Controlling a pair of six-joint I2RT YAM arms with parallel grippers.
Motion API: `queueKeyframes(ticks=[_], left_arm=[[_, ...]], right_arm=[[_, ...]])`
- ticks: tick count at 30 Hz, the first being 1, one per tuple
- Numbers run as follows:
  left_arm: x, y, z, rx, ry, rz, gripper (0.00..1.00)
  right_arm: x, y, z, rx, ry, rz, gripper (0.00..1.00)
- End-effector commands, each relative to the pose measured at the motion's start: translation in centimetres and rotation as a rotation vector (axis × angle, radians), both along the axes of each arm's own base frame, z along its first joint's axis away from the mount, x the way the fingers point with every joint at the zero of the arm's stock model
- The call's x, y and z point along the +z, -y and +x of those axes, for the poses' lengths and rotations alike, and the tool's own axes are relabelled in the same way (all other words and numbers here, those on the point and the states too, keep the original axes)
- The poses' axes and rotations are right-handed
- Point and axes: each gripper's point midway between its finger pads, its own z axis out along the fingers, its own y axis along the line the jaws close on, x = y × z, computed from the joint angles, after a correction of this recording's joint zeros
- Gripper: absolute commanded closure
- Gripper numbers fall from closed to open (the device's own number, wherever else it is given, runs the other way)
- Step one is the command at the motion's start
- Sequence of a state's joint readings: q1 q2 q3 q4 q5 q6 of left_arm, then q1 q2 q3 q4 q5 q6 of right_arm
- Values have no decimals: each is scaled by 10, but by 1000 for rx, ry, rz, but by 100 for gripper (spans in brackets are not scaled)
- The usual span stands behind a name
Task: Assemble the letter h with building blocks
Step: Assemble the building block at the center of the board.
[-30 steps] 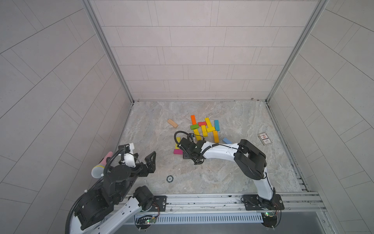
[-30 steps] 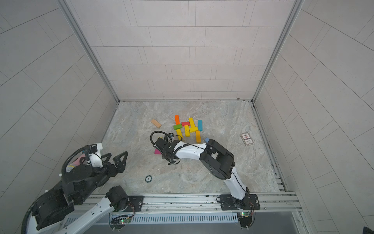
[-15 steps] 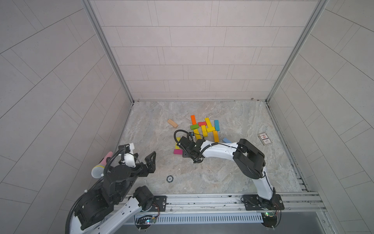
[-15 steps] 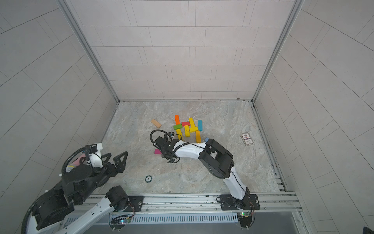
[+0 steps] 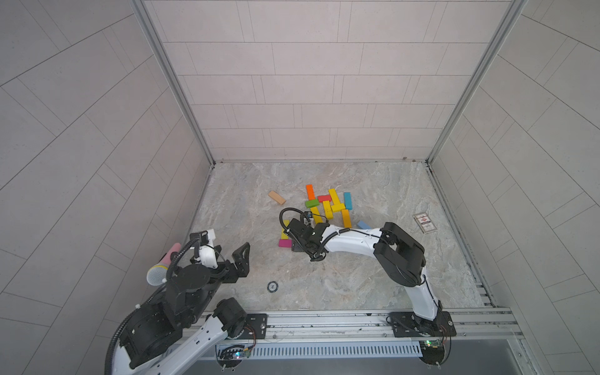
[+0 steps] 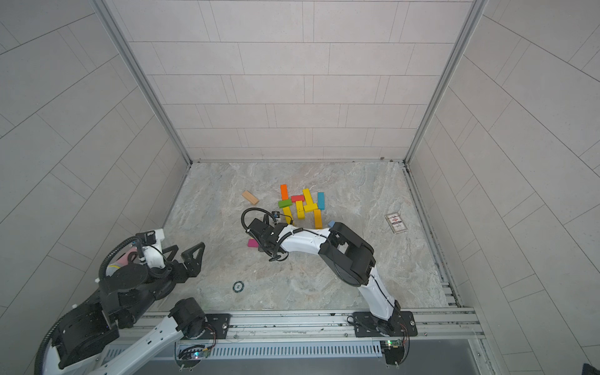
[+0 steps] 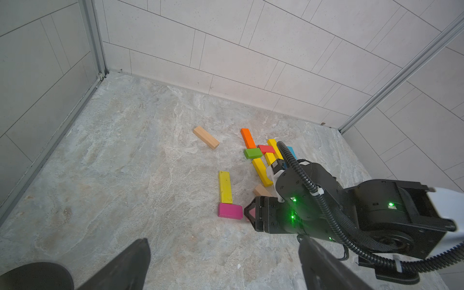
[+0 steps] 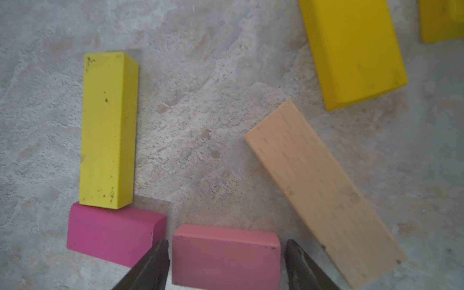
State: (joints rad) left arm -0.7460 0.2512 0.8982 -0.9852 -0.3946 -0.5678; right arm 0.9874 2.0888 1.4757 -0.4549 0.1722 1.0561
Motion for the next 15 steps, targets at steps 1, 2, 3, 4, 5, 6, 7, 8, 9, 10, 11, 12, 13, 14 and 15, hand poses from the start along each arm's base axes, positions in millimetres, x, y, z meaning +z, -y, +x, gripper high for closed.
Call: queueKeyframes(ticks=[1, 2, 3, 4, 5, 6, 7, 8, 9, 10, 11, 12, 13, 14, 15], left_arm=[[-3, -5, -1, 16, 1, 25, 0], [-4, -5, -1, 16, 1, 23, 0], [-4, -5, -1, 14, 0, 22, 0], [-4, -5, -1, 12, -1, 22, 0], [-4, -4, -1, 10, 0, 20, 0], [-3, -4, -1, 9, 0, 19, 0], [-3, -4, -2, 7, 2, 16, 0], [-3, -4, -2, 7, 3, 15, 0], [-3, -4, -2, 4, 3, 15, 0], [-3, -3, -2, 0, 2, 15, 0], [-2, -3, -2, -2, 5, 14, 0], [-2, -3, -3, -3, 7, 13, 0], [-2, -3, -3, -5, 8, 13, 0], [-2, -3, -3, -7, 11, 11, 0], [-2, -3, -4, -8, 14, 8, 0]], right_arm=[[2, 4, 5, -33, 16, -13, 23], [6, 4, 5, -32, 25, -6, 23], [13, 3, 6, -29, 41, 9, 22], [19, 4, 7, -26, 55, 24, 22], [27, 4, 7, -21, 71, 39, 21], [38, 3, 7, -8, 94, 68, 21], [48, 1, 6, 14, 118, 101, 20], [57, 0, 5, 35, 135, 128, 19], [68, -3, 4, 67, 157, 169, 17], [76, -8, 1, 105, 173, 210, 17], [83, -12, -2, 148, 187, 257, 16], [89, -16, -6, 188, 188, 305, 16], [90, -14, -8, 200, 181, 330, 15], [90, -11, -10, 209, 173, 358, 15], [91, -10, -11, 220, 168, 395, 14]])
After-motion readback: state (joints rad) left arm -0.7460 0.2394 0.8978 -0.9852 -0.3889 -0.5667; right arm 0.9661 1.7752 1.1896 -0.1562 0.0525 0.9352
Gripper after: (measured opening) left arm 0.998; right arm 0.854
